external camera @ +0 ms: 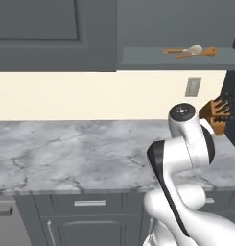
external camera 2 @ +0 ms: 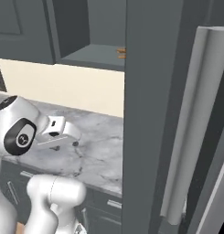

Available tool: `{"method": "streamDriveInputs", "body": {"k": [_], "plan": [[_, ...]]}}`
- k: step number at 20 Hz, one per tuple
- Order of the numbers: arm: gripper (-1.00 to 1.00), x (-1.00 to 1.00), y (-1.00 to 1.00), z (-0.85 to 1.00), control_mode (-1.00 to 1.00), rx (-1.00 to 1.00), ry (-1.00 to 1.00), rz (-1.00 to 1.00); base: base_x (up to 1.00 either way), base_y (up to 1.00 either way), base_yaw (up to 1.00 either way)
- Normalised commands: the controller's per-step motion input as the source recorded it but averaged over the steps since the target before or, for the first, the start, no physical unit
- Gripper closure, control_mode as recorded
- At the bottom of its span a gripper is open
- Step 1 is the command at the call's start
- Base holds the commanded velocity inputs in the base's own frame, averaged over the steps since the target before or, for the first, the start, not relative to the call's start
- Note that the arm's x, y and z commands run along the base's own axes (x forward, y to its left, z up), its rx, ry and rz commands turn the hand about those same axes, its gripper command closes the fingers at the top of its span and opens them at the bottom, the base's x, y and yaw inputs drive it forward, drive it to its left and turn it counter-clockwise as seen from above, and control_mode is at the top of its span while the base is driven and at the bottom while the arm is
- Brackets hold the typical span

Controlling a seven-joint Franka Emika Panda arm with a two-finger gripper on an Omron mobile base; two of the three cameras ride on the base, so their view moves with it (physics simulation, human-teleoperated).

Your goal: Organize the utensils by type. Pick up the wooden spoons from the counter and place them in the open cabinet. Then pick up the metallic utensils from the counter and place them in the open drawer.

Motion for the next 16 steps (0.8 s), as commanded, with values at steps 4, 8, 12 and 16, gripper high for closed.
{"method": "streamDriveInputs", "body": {"k": [4, 8, 12, 16], "plan": [[-1.00, 0.00, 0.00, 0.00, 1.00, 0.00, 0.00, 0.00, -0.42, 0.00, 0.44], [-1.00, 0.00, 0.00, 0.00, 1.00, 0.00, 0.00, 0.00, -0.48, 0.00, 0.53], [-1.00, 0.00, 0.00, 0.00, 1.00, 0.00, 0.00, 0.00, -0.32, 0.00, 0.59], [-1.00, 0.00, 0.00, 0.00, 1.00, 0.00, 0.00, 0.00, -0.06, 0.11, 0.66]]}}
